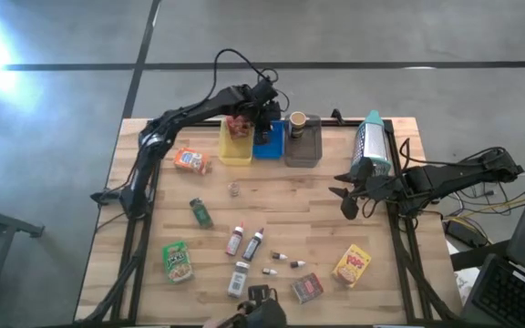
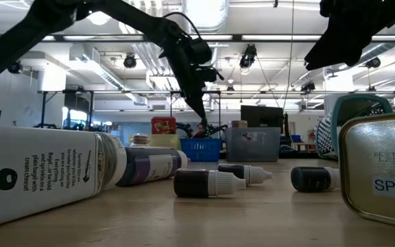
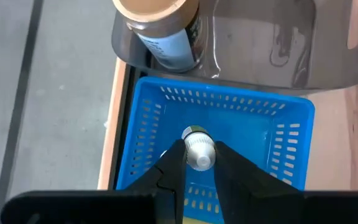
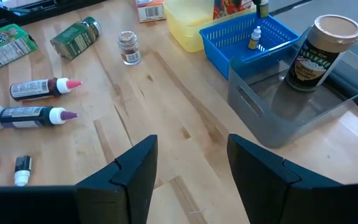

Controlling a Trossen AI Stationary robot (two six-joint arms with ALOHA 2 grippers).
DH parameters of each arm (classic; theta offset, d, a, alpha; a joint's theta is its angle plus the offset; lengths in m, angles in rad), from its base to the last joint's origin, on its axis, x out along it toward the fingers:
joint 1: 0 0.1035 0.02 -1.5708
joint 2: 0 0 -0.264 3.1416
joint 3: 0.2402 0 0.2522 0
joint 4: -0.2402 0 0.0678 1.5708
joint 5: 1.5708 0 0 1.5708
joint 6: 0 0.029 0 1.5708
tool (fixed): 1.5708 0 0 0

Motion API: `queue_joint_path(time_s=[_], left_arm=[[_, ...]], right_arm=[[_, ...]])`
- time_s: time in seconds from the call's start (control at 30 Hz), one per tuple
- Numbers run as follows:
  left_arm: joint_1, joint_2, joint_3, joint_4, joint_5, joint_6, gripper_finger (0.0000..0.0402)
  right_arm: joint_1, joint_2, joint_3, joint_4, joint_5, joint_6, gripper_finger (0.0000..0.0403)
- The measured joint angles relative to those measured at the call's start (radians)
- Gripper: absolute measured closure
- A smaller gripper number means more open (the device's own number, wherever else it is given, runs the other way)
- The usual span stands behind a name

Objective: Pick & Place Kitchen Items
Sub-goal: Put the small green food coloring bottle into the blue bin

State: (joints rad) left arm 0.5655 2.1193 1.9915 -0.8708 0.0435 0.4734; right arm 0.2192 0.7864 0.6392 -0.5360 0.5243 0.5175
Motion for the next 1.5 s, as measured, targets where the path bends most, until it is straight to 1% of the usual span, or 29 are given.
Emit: queue_joint_path(time_s=[0.17,0.3,0.53,0.73,0.93,1.3,1.5], left_arm=[[0.001,0.053,0.084,-0.012,0.003,0.006,0.0335],[0.005,0.089,0.118,-0.03,0.025,0.005,0.0335],[0.009,0.133,0.117,-0.036,0.025,0.004,0.0335],[0.025,0.161,0.116,0.016,0.025,0.003,0.0335],[0.049,0.188,0.116,0.015,0.025,-0.002,0.0335],[0.049,0.207,0.116,0.027,0.026,-0.004,0.0335],[0.05,0.207,0.115,0.028,0.027,-0.006,0.0335]], right_arm=[[0.0,0.0,0.0,-0.001,0.0,0.0,0.0207],[0.0,0.0,-0.002,-0.002,0.0,0.0,0.0198],[0.0,0.0,-0.008,-0.008,-0.001,0.0,0.0192],[0.0,0.0,-0.009,-0.007,-0.001,0.0,0.0201],[0.0,0.0,-0.009,-0.007,-0.001,0.0,0.0209],[0.0,0.0,-0.009,-0.007,-0.001,0.0,0.0191],[0.0,0.0,-0.015,-0.006,-0.001,0.0,0.0196]])
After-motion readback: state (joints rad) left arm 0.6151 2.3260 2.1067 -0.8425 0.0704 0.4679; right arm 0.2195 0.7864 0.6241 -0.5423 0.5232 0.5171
